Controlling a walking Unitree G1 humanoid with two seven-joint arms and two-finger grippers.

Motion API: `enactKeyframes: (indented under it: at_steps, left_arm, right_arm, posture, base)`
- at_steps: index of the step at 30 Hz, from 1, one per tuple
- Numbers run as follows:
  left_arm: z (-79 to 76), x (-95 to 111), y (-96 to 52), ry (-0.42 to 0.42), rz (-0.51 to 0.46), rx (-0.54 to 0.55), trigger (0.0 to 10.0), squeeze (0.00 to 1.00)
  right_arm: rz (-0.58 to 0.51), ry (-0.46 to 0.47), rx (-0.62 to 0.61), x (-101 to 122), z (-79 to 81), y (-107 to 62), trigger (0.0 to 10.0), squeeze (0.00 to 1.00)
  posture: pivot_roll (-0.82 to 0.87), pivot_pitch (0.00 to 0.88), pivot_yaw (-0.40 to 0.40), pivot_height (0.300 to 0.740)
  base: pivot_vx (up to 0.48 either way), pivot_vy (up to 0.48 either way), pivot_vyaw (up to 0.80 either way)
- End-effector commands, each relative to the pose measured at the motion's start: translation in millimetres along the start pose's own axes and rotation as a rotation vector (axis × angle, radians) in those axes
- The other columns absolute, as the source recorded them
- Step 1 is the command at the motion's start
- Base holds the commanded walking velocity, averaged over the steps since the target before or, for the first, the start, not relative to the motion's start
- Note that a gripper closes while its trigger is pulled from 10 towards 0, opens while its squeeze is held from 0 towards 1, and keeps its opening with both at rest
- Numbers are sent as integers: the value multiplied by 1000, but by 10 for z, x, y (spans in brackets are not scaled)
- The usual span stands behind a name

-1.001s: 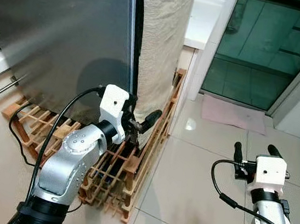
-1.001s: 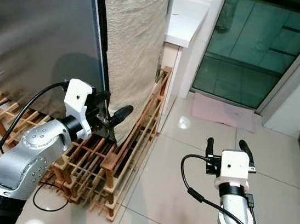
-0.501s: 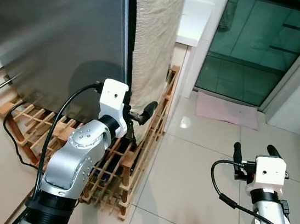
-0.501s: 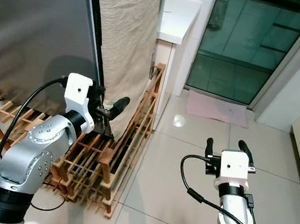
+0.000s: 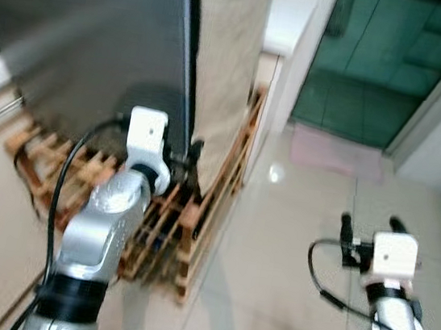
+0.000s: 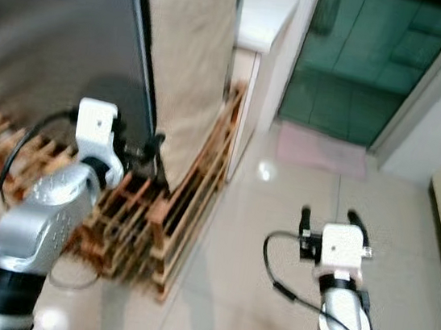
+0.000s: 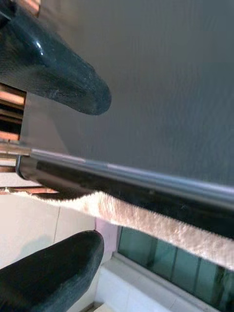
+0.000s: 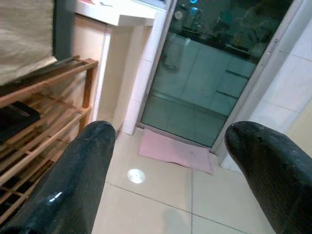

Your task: Restocking fridge

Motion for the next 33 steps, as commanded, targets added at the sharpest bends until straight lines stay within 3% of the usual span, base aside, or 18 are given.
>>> enactKeyframes:
  at_steps: [1,8,14,23,33]
  left_arm:
    - [-60,96,-15,-1,-36,-26,10000,0]
    - [-298,303,-165,39,-177,-152,10000,0]
    - [-201,361,-197,43,-232,-95,10000,0]
    - [-8,237,-149,12,-180,24,10000,0]
    - [26,227,-158,1,-178,56,10000,0]
  right_arm:
    - [-23,16,11,70,25,52,10000,0]
    - [-41,21,22,122,50,84,10000,0]
    - [-44,23,30,131,78,119,10000,0]
    - [-46,5,53,154,99,127,10000,0]
    - [-48,18,52,175,121,140,10000,0]
  posture:
    - [-108,0,-20,726]
    - [-101,0,-20,726]
    - [-95,0,-26,726]
    - [-90,0,-34,726]
    - [-92,0,-35,726]
  base:
    - [0,0,0]
    - [0,0,0]
    - [0,-240,0]
    - [0,-273,0]
    - [0,0,678]
Point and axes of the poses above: a point about 5 cm out from each wrist's last joint towards the gripper, its own y axis pointing out of the wrist towards the gripper, its own x axis along the axis of the wrist's last joint, z = x × y, the point moved 6 cm from there along y, pointing out of the wrist towards the gripper, and after that the axes turned 10 degrees about y, right-handed, at the moved point
